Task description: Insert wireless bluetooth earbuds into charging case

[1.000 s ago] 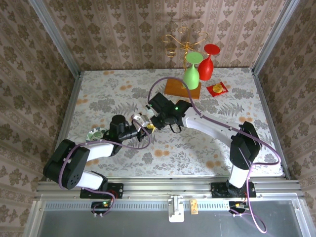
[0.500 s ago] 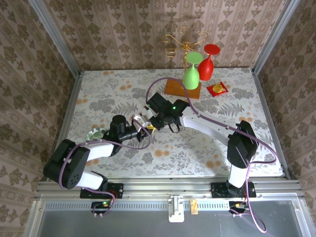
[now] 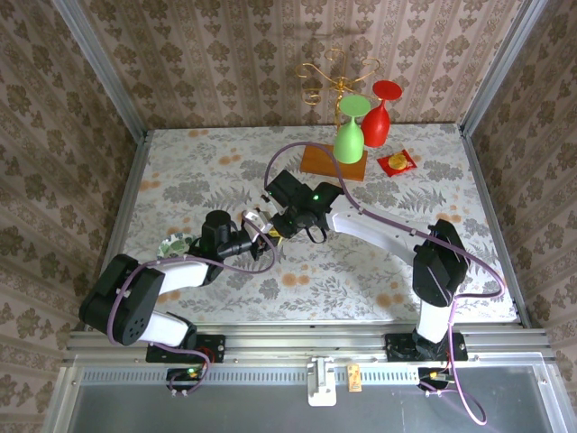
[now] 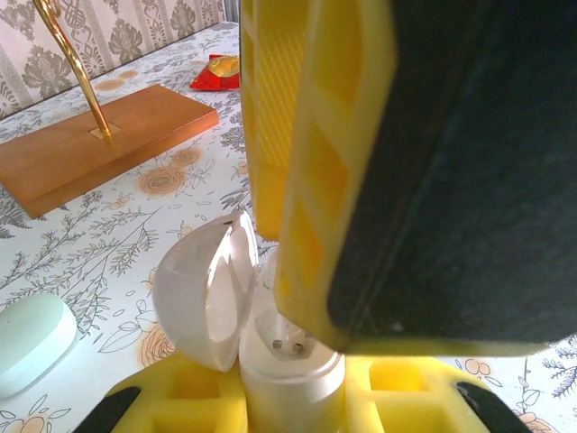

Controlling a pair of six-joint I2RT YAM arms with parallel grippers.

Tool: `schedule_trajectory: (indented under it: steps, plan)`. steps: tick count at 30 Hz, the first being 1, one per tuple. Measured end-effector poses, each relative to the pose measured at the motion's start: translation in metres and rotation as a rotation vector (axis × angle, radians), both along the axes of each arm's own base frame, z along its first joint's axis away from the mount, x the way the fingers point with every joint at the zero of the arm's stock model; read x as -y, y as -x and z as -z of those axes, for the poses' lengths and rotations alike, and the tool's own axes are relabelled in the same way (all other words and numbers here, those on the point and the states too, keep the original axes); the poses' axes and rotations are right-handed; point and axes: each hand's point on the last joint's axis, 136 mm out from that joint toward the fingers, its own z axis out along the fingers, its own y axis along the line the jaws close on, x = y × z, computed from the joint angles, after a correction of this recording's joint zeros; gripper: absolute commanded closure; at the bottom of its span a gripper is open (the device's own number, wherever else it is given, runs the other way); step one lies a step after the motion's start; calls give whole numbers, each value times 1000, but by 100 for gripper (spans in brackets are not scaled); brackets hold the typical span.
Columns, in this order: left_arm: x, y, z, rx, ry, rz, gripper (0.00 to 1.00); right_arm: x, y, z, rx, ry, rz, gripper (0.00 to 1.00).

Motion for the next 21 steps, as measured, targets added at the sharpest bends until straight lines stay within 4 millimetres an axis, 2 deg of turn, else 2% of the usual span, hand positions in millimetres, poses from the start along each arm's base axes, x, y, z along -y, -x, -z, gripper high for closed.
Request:
schedule_trajectory:
  steps: [7,11,17,21]
  plan:
    - [0,-3,1,8,0,-12,96,0,-4,0,-12,-36,33,68]
    - [0,-5,4,5,-5,-20,96,5,-8,5,-25,-59,69,61]
    - [-1,-13,7,15,5,-38,96,37,-10,7,-37,-128,188,51]
    - [-4,-20,9,20,16,-61,96,65,-10,-4,-17,-225,299,44]
